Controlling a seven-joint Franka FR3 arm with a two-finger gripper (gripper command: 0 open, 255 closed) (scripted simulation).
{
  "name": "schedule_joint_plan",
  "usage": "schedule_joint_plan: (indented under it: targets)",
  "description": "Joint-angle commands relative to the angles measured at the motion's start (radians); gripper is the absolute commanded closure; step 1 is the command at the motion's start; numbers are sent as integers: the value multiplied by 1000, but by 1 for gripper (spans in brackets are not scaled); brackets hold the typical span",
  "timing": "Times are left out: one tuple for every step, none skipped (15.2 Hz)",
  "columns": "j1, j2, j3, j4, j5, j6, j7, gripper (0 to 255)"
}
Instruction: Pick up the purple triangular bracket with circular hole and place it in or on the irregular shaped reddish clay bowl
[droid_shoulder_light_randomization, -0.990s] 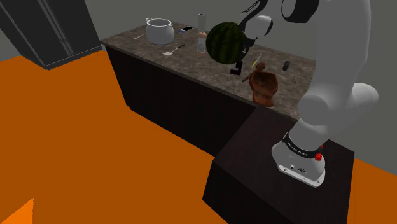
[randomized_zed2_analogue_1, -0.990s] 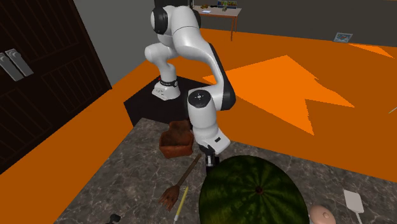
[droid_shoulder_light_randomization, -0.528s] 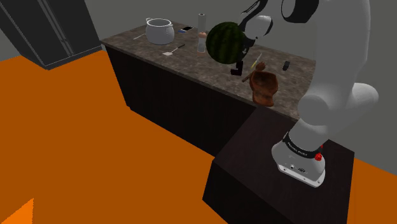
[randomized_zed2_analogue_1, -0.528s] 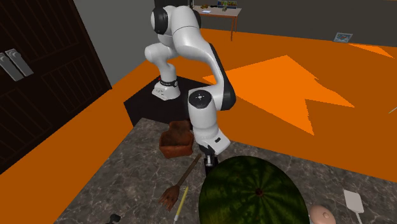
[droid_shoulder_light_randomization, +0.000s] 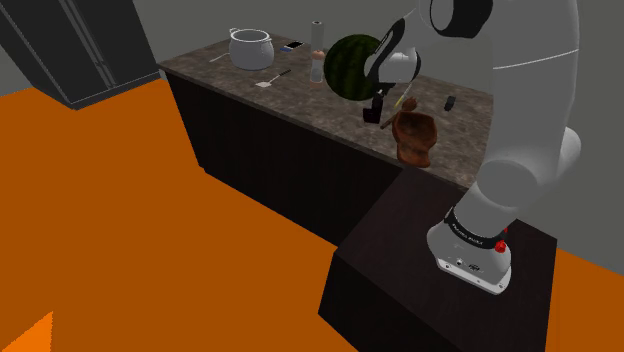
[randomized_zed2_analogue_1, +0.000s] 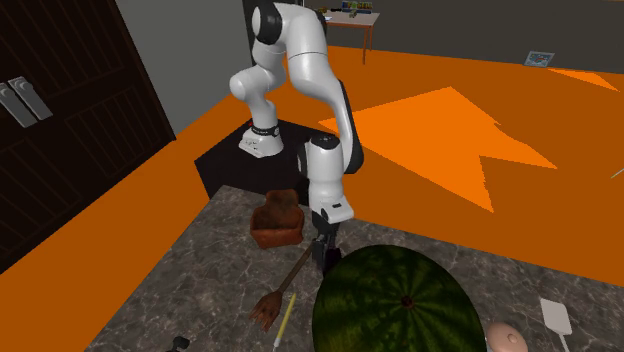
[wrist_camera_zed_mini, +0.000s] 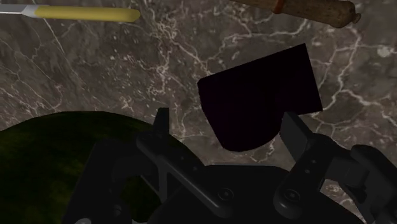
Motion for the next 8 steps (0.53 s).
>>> schedule_joint_plan:
  targets:
    - [-13, 28, 14, 13, 13, 22, -2, 0]
    - [-22, 42, 22, 22, 18, 27, -6, 0]
    - [-27, 50, 27, 28, 21, 30, -8, 0]
    - [-27, 50, 27, 28, 21, 30, -8, 0]
    - [-27, 50, 27, 28, 21, 30, -8, 0]
    - [-27, 50, 27, 28, 21, 30, -8, 0]
    - [-27, 50, 27, 28, 21, 30, -8, 0]
    - [-27, 50, 27, 28, 21, 30, -8, 0]
